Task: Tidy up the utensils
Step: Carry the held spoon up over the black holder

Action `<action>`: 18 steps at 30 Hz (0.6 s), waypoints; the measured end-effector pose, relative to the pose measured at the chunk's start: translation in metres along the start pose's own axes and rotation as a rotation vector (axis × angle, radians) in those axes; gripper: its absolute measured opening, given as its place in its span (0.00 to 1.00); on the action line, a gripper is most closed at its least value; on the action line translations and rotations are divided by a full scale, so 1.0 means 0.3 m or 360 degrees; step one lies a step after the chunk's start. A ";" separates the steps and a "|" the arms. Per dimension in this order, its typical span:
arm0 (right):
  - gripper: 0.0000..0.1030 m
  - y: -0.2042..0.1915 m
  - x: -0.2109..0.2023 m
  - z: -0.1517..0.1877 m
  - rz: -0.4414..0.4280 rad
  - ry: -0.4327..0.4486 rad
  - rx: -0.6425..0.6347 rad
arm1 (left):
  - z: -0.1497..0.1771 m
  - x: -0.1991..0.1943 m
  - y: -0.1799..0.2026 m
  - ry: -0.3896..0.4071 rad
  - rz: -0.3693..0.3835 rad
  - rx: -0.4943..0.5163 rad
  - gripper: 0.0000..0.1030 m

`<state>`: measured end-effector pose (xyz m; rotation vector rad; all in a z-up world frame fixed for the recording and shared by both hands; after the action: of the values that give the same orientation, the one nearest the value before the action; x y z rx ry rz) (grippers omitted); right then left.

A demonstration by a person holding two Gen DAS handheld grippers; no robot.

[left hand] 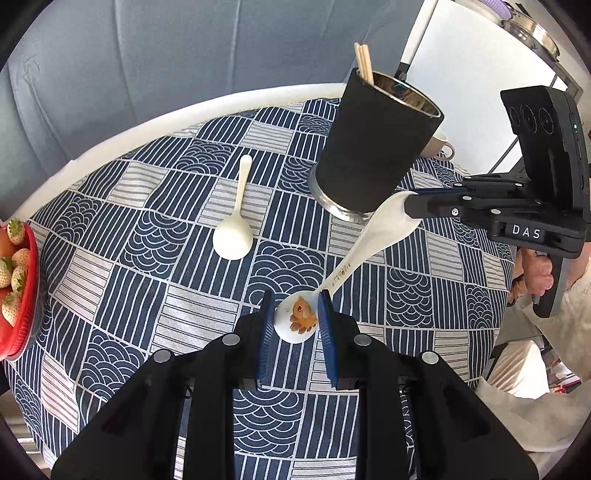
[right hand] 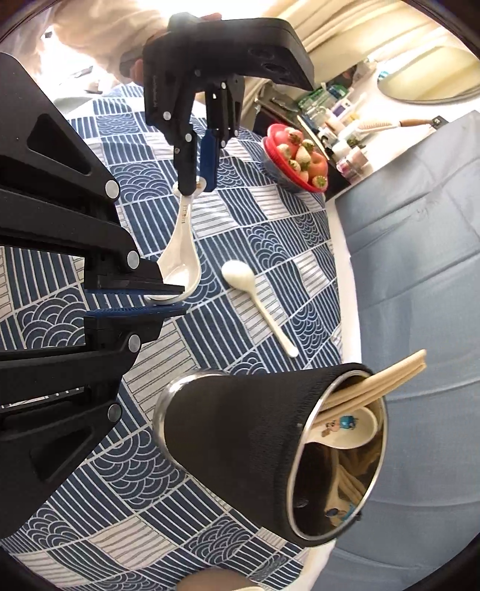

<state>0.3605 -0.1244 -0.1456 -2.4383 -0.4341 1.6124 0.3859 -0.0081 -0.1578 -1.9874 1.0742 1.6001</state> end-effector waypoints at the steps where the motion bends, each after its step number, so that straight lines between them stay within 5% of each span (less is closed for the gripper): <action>1: 0.05 -0.005 -0.020 -0.009 0.0013 0.0017 -0.0005 | -0.009 -0.016 0.007 0.0017 0.0001 0.0007 0.24; 18: 0.06 0.049 -0.336 -0.218 0.0126 0.0232 -0.0147 | -0.207 -0.209 0.069 0.0208 -0.0070 0.0045 0.24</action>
<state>0.3856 -0.1722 -0.0373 -2.6511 -0.4016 1.4608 0.4072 -0.0440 -0.0775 -2.1064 1.0866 1.4420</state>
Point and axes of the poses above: each gripper's, at about its wrist camera, not at the fingertips, and x roughly the way its jaws point, y to its right, z to its underside, the point moved 9 cm from there along x, roughly the way its jaws point, and after that the axes turned 14 degrees about -y, right-handed, at the moved point
